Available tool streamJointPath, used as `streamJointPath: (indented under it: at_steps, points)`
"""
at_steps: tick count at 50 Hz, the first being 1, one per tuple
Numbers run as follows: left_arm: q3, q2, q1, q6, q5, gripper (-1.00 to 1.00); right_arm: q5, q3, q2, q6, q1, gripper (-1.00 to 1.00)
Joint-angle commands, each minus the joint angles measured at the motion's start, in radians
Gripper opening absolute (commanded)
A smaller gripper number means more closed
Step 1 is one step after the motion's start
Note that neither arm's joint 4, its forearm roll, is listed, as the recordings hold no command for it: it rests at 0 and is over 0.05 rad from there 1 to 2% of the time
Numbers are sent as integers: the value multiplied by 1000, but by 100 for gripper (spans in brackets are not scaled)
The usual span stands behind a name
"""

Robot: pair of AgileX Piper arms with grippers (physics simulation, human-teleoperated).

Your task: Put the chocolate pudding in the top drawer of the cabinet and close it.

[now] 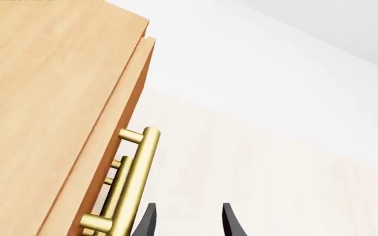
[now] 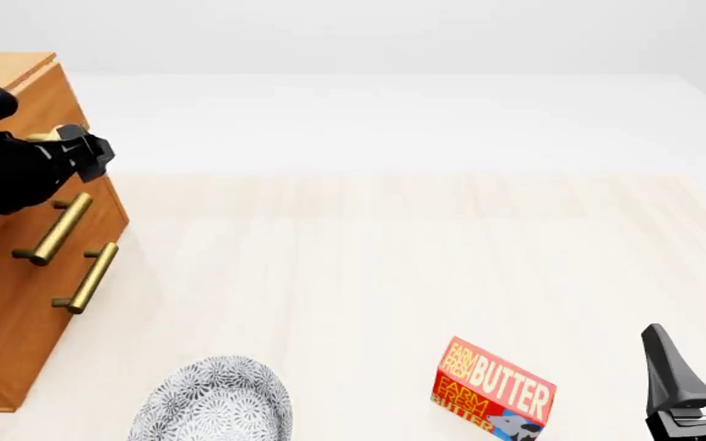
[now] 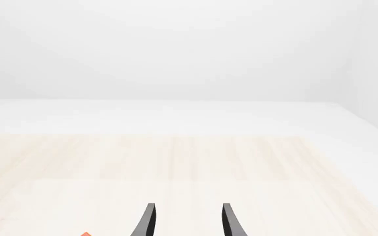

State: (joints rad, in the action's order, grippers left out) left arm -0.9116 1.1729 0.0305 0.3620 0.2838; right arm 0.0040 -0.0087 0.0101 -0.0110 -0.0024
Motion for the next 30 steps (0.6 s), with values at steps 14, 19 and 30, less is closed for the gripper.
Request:
streamJointPath:
  at_steps: [14,19,30]
  points:
    - [-23,16,43,-27,21,100,0,0,0,0,0,100]
    - [-22,3,67,-41,34,100,0,0,0,0,0,100]
    - [-12,-36,118,-64,61,100,0,0,0,0,0,100]
